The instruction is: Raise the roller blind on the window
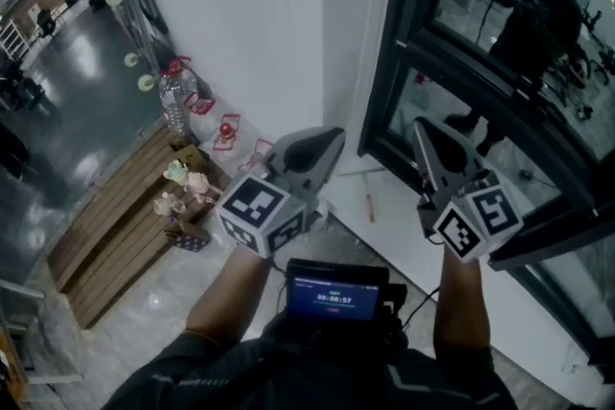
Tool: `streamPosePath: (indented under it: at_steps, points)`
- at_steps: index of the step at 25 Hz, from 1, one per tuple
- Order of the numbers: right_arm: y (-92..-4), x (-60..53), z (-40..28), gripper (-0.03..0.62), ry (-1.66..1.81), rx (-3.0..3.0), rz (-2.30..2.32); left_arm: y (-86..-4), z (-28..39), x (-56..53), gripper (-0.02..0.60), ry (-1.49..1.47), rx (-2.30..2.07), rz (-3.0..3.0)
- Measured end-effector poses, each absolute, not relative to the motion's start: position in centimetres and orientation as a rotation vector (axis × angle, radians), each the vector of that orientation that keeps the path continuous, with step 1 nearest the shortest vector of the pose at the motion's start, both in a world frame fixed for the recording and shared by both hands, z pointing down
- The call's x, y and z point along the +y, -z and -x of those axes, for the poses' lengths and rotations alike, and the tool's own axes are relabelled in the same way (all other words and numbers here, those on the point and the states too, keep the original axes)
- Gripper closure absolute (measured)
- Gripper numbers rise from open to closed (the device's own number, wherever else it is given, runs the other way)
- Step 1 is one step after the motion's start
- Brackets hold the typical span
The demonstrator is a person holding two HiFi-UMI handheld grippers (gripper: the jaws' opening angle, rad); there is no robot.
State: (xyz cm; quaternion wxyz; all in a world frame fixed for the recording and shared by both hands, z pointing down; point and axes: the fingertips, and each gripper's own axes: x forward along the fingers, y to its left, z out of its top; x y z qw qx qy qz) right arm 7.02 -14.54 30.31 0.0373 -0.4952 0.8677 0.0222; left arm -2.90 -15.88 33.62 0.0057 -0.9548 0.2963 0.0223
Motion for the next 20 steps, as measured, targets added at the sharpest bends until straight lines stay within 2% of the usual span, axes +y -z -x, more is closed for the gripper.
streamPosePath:
  at_steps: [20]
  points:
    - [-29.0,-11.8,-13.7,0.579,-0.160,2.639,1.494,-32.2,-3.2,-13.8,0.588,-0.053,1.036,2.906]
